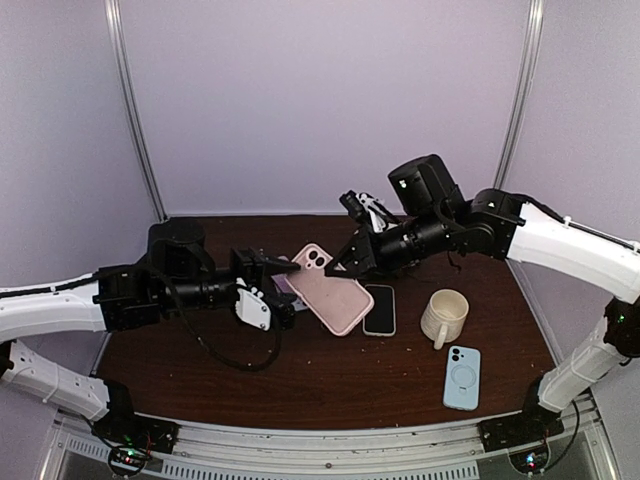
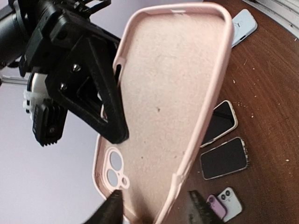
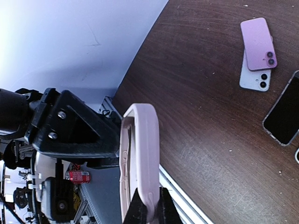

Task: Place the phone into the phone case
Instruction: Pass from the left arm to the right, then place the phone case at the center of the board.

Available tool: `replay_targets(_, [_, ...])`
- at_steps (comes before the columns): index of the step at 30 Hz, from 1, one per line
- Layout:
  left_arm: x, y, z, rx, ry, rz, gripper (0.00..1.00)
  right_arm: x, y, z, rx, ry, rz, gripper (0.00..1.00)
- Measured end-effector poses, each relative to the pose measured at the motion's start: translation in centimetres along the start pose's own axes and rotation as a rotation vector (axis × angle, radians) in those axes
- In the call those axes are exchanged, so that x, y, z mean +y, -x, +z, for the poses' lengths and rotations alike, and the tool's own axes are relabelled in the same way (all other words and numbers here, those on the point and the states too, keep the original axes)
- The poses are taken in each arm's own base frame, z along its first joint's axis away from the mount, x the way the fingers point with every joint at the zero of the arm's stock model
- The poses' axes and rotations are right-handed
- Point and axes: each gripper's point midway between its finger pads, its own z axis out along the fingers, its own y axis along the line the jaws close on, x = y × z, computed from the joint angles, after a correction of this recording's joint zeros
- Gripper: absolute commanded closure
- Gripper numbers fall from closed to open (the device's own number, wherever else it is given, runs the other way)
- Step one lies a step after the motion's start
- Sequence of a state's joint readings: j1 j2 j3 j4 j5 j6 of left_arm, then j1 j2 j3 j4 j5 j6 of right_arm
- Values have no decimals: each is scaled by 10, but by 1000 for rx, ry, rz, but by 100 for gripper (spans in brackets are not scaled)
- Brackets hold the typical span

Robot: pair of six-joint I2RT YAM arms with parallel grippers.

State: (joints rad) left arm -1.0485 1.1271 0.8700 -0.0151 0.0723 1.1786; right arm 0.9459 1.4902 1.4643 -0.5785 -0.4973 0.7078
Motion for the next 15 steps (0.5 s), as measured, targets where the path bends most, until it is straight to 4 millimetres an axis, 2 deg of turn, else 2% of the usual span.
replay_targets(2, [-6, -3, 0, 13, -24, -59, 3, -9, -2, -1, -16, -36, 9, 100])
replay_targets(4, [-14, -7, -2, 38, -57, -147, 3, -28, -5, -2, -46, -107, 40, 100])
replay_targets(8, [-35, -17, -7, 95, -156, -356, 3, -78, -25, 1, -91, -284, 129, 100])
replay_targets(11, [-43, -33, -10, 158, -194, -535, 3, -112, -54, 11, -98, -399, 197, 100])
replay_targets(15, [-33, -70, -2, 266, -162, -814, 3, -158, -107, 31, -89, -485, 304, 100])
